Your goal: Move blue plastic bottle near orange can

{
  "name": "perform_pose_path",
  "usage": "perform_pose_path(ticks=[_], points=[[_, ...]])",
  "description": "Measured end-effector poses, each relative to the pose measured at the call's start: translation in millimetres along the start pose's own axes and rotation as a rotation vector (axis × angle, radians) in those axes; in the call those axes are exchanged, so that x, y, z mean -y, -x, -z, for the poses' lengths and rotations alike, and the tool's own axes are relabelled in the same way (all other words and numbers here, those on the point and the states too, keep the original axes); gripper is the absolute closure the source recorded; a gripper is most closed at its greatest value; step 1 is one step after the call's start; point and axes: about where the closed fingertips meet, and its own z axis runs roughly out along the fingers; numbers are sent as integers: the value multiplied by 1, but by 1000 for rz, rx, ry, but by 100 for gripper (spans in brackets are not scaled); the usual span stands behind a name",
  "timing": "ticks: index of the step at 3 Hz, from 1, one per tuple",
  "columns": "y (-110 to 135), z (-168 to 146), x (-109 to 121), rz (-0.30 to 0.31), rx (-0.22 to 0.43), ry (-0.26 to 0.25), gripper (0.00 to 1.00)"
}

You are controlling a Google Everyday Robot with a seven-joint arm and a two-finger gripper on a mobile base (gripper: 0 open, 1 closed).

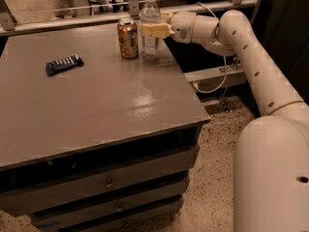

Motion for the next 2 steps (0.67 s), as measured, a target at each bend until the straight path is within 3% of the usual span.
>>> perform_pose_path(ticks=[2], points=[[-14,-7,-6,-17,-47,45,13]])
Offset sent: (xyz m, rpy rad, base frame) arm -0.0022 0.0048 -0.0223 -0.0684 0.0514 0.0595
